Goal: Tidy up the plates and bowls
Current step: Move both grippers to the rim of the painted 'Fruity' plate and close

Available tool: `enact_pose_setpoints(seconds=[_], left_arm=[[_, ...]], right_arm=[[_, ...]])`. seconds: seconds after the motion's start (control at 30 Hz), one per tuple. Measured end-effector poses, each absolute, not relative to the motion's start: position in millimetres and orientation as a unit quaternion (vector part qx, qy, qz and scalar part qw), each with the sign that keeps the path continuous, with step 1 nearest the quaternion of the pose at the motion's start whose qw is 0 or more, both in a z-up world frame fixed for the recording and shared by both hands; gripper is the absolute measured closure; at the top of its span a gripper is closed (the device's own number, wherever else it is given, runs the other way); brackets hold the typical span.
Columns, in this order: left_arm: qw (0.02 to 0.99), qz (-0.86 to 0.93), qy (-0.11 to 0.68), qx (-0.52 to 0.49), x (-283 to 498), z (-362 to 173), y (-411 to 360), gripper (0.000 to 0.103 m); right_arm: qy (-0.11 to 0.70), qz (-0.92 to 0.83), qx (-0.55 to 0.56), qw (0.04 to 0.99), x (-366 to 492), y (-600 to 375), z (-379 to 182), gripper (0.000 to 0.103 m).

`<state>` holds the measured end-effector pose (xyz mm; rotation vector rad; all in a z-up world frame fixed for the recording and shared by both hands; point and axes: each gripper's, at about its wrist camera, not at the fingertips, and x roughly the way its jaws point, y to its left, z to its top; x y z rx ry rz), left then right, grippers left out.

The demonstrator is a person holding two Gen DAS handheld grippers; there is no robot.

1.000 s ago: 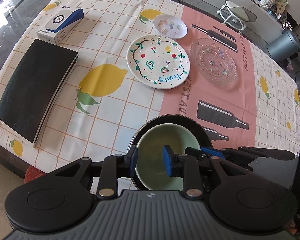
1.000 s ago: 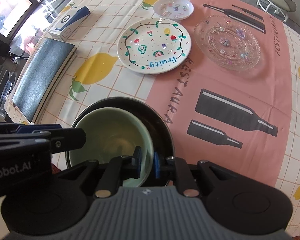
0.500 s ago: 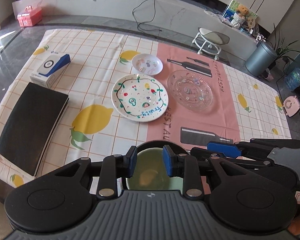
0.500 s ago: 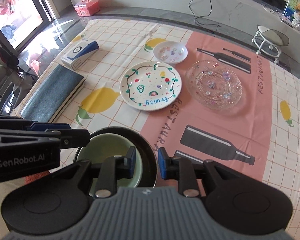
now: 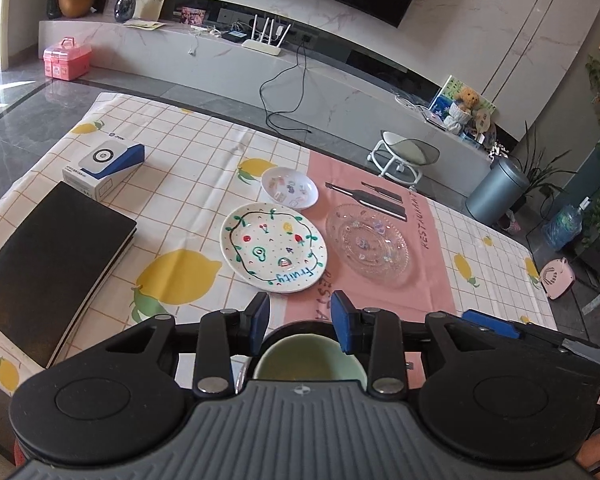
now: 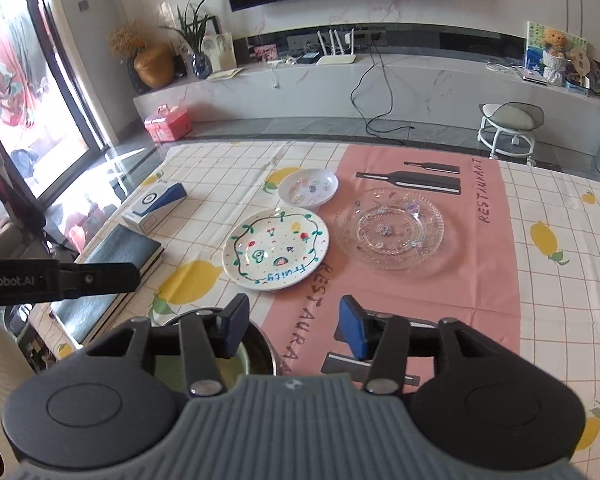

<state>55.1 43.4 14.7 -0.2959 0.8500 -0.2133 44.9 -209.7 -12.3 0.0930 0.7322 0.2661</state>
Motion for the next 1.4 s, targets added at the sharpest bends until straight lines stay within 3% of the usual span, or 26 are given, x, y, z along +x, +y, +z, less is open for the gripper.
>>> enact_pose_setpoints(seconds=[0.27, 0.37, 0.47, 0.53, 0.73, 1.07, 1.17, 1.4], left_arm=[[0.889, -0.108, 0.417, -0.156, 81, -11, 69, 0.063], [0.885, -0.116, 0.421, -0.16, 96, -21, 74, 0.063], [0.888, -0.117, 0.415, -0.162, 113, -33, 80, 0.07], [0.893, -0.13, 0.4, -0.162, 124, -41, 83, 0.07], [0.88, -0.151, 0.4, -0.208, 159, -74, 96, 0.071], [0.874, -0.142, 0.4, -0.238, 190, -120, 106, 0.071], [0.87, -0.141, 0.403, -0.247, 195, -128, 109, 0.071], [0.863, -0.142, 0.411, -0.259, 208, -140, 110, 0.081]], right_arm=[[0.386, 0.11, 0.124, 0.907, 65, -247, -50, 0.051], [0.401, 0.14, 0.164, 0.891, 78, -245, -64, 0.055], [0.405, 0.161, 0.186, 0.881, 95, -240, -74, 0.059], [0.406, 0.171, 0.201, 0.875, 109, -238, -81, 0.066], [0.423, 0.173, 0.259, 0.851, 157, -239, -106, 0.067], [0.454, 0.164, 0.278, 0.83, 213, -233, -143, 0.068], [0.458, 0.159, 0.281, 0.828, 221, -234, -150, 0.075], [0.451, 0.169, 0.289, 0.828, 233, -232, -154, 0.075]])
